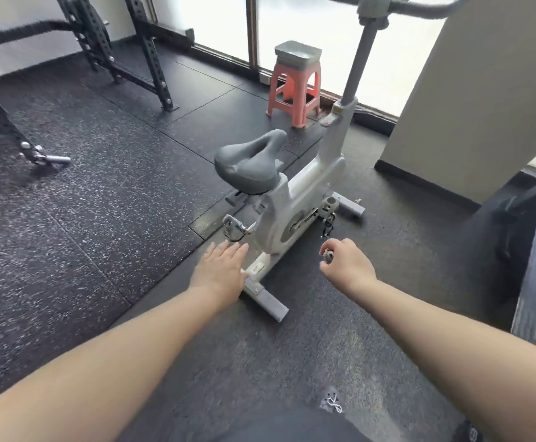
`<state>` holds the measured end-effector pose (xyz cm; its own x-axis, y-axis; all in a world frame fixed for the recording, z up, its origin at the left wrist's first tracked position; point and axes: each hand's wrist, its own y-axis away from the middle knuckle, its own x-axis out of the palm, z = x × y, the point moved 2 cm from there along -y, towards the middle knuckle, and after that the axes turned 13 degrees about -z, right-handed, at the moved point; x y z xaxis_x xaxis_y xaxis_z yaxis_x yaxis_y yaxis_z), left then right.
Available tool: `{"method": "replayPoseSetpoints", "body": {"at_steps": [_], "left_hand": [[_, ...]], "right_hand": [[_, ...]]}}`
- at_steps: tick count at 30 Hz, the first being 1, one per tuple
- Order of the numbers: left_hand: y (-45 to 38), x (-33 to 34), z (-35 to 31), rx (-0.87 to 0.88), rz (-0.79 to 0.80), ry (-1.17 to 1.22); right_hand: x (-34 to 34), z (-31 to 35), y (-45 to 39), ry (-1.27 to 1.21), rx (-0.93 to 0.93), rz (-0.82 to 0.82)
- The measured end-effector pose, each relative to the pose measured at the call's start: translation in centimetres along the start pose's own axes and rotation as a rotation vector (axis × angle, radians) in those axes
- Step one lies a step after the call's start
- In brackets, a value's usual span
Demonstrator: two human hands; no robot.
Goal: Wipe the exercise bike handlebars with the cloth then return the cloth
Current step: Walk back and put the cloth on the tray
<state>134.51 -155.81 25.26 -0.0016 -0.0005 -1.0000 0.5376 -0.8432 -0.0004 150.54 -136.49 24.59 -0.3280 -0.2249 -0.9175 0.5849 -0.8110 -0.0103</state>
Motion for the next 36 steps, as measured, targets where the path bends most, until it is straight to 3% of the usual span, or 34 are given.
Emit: {"method": "replayPoseSetpoints", "body": {"at_steps": [8, 14, 25, 36], "left_hand": [[8.3, -0.6, 12.3, -0.221, -0.012, -0.005], [9.1, 0.1, 21.5, -0.327, 0.005, -0.071], [-0.5, -1.3, 35.9, -0.276, 0.035, -0.185], [-11.7, -4.9, 51.4, -0.225, -0.049, -0.265]], "right_hand": [[6.0, 14.0, 4.5, -0.065, -0.181, 0.120], [10.0, 22.6, 3.1, -0.070, -0.268, 0.192], [15.4, 35.8, -8.6, -0.061, -0.293, 0.221], [18.9, 47.6, -18.6, 0.019, -0.295, 0.111]]}}
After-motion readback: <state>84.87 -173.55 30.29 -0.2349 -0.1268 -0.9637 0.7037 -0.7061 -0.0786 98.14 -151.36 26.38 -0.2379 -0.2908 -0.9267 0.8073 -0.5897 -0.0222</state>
